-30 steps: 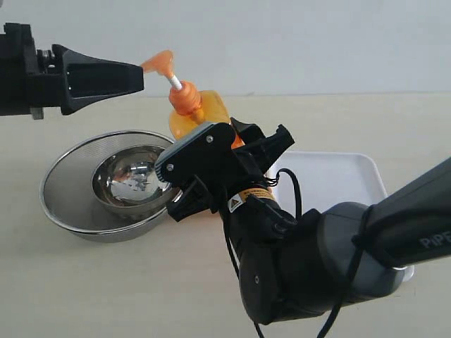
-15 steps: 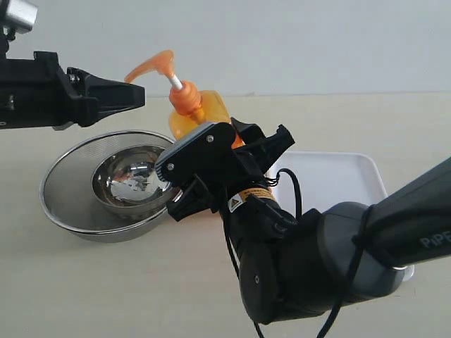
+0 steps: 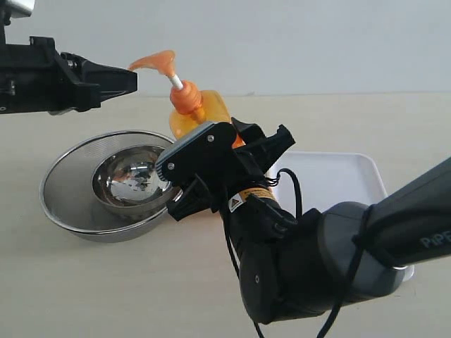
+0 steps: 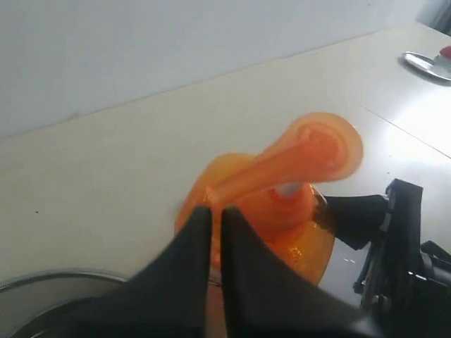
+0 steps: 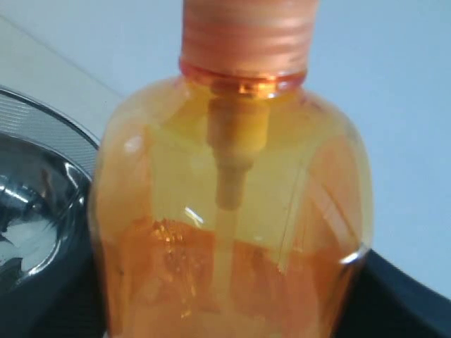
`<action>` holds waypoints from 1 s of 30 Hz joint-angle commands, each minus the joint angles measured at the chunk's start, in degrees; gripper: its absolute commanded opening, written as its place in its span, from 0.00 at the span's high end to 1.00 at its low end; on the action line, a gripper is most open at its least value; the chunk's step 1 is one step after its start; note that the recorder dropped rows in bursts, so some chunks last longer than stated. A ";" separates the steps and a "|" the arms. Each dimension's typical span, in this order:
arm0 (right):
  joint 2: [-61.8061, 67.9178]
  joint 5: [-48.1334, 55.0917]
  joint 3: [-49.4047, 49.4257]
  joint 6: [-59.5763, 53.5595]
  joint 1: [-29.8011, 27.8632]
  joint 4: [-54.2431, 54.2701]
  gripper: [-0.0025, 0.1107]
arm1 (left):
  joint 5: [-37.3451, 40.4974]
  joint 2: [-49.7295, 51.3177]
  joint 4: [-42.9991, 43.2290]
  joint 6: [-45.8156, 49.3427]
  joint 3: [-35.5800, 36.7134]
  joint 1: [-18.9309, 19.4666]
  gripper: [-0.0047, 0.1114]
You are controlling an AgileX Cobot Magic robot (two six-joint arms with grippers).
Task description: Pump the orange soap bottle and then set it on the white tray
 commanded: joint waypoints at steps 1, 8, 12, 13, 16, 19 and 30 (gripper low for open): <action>-0.11 1.26 -0.14 0.18 -0.01 0.27 0.88 | -0.04 0.10 -0.81 -0.79 -0.58 -0.21 0.92; -0.11 0.99 -0.14 0.18 -0.01 0.38 0.88 | -1.20 -2.86 12.61 -10.69 0.28 -0.21 0.92; -0.11 0.99 -0.14 0.18 -0.01 0.38 0.88 | -8.56 -8.21 7.96 -9.72 0.61 -0.21 0.92; -0.11 0.99 -0.14 0.18 -0.01 0.38 0.88 | -10.26 -9.25 6.08 -7.97 0.61 -0.21 0.92; -0.11 1.01 -0.14 0.18 -0.01 0.27 0.88 | -14.66 -11.41 -0.81 1.18 0.61 -0.21 0.92; -0.11 1.01 -0.14 0.18 -0.01 0.27 0.88 | -14.10 -9.41 -0.81 3.10 0.18 -0.21 0.92; -0.11 1.54 -0.14 0.18 -0.01 0.27 0.88 | -3.63 -0.44 -0.81 -0.03 -7.03 -0.21 0.92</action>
